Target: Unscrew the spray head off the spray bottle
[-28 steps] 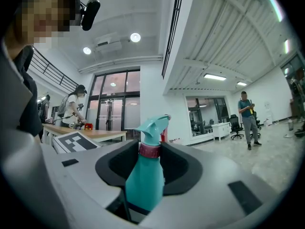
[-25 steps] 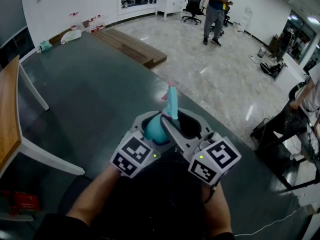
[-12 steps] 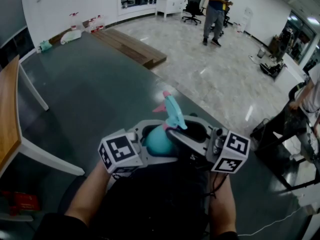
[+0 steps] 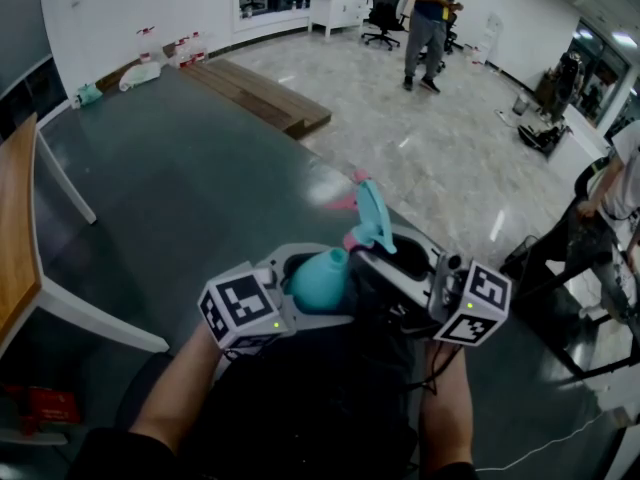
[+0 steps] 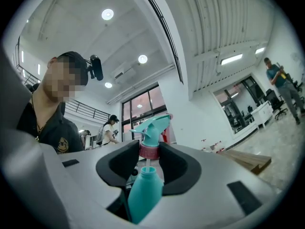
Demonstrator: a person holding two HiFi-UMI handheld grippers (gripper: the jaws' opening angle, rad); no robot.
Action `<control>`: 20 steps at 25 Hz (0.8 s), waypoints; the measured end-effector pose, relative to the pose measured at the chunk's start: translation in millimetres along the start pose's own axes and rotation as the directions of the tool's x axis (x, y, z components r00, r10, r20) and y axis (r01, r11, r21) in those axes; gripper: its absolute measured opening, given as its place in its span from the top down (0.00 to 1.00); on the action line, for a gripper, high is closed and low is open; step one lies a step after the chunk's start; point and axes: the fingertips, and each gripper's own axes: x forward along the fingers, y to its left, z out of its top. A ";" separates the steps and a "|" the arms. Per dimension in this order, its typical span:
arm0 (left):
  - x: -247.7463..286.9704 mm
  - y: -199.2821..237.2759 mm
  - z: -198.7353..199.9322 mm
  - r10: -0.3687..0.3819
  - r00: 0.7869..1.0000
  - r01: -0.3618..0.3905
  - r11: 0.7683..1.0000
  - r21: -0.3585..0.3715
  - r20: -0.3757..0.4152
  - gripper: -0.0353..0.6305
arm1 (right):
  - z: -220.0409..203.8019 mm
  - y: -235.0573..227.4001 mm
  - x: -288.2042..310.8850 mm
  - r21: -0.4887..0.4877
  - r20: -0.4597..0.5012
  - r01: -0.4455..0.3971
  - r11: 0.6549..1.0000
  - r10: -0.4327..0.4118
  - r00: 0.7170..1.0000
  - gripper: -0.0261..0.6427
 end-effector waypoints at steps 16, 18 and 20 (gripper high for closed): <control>9.0 27.4 -40.0 0.167 0.975 -0.170 0.985 -0.013 -0.147 0.30 | 65.3 -8.8 -28.2 -0.162 0.182 0.242 0.957 -0.212 0.960 0.75; 8.0 35.8 -46.3 0.207 0.964 -0.213 0.977 -0.018 -0.169 0.30 | 71.8 -9.3 -32.4 -0.175 0.205 0.269 0.947 -0.232 0.951 0.75; 5.5 44.2 -49.6 0.246 0.953 -0.254 0.967 -0.027 -0.180 0.30 | 77.1 -10.8 -36.5 -0.184 0.229 0.300 0.936 -0.257 0.939 0.75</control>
